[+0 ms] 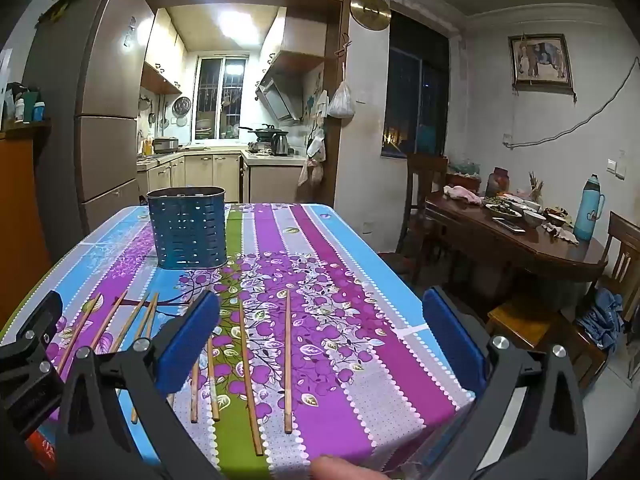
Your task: Organize utensils
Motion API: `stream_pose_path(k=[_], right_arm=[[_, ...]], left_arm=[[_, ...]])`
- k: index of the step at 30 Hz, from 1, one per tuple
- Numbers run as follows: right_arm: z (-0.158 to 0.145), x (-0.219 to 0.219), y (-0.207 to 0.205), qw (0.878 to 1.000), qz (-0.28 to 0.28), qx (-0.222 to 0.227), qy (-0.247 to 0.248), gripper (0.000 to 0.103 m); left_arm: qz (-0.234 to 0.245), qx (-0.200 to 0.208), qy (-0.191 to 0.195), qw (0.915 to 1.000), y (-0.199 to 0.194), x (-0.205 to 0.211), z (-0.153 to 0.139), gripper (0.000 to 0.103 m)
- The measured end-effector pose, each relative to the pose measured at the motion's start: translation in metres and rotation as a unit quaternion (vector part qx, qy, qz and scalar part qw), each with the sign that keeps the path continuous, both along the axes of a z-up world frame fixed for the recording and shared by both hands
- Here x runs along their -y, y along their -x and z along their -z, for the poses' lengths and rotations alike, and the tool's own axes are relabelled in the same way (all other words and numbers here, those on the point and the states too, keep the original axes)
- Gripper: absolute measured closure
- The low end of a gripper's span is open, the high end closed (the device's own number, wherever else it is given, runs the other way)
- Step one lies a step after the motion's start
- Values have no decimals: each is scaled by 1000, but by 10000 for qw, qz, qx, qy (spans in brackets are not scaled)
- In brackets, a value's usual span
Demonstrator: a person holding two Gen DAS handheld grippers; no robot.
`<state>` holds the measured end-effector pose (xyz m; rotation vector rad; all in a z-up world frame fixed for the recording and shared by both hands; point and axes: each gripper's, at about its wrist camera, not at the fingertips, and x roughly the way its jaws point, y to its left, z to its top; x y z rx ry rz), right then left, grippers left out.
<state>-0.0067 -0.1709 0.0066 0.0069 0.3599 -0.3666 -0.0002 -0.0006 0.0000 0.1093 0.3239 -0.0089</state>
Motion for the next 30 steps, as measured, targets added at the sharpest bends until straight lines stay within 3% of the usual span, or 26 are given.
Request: stream_pose_path(k=[30], right_arm=[[7, -4, -2, 9998, -98, -140, 104, 5]], left_arm=[[28, -124, -142, 9998, 0, 3, 6, 5]])
